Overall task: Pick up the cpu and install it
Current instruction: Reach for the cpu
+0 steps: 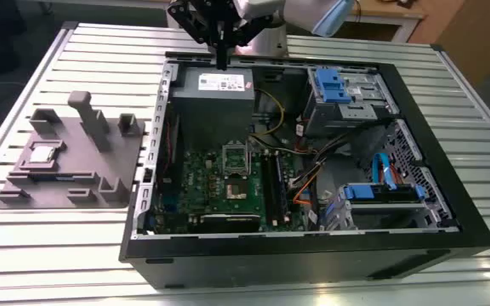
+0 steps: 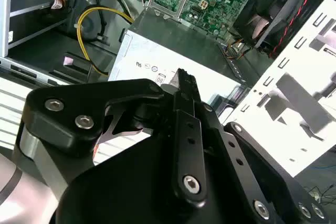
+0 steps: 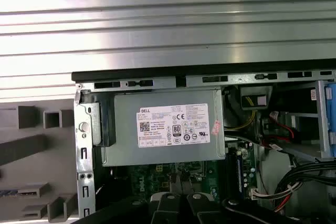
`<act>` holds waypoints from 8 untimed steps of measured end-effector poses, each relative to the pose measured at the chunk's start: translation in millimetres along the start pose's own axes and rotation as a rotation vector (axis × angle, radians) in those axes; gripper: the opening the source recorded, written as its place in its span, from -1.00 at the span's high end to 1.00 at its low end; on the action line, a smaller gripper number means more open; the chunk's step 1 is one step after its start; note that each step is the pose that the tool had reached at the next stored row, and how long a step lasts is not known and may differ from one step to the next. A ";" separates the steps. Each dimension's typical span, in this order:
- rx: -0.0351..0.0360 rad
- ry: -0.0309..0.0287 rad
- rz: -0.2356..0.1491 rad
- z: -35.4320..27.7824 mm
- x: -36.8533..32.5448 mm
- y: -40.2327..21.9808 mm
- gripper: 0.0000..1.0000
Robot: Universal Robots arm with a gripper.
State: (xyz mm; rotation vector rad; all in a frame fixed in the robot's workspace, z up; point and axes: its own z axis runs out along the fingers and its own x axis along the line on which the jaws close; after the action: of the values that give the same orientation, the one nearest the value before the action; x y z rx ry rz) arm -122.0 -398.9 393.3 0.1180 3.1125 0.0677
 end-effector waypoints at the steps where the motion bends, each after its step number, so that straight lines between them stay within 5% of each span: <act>1: 0.0000 0.0000 0.000 0.0 0.0 0.0 0.79; 8: 0.0001 0.0000 0.000 0.1 0.4 0.0 0.79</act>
State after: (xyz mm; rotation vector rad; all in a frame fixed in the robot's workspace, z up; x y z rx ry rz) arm -122.3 -398.9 393.2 0.1180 3.1125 0.0676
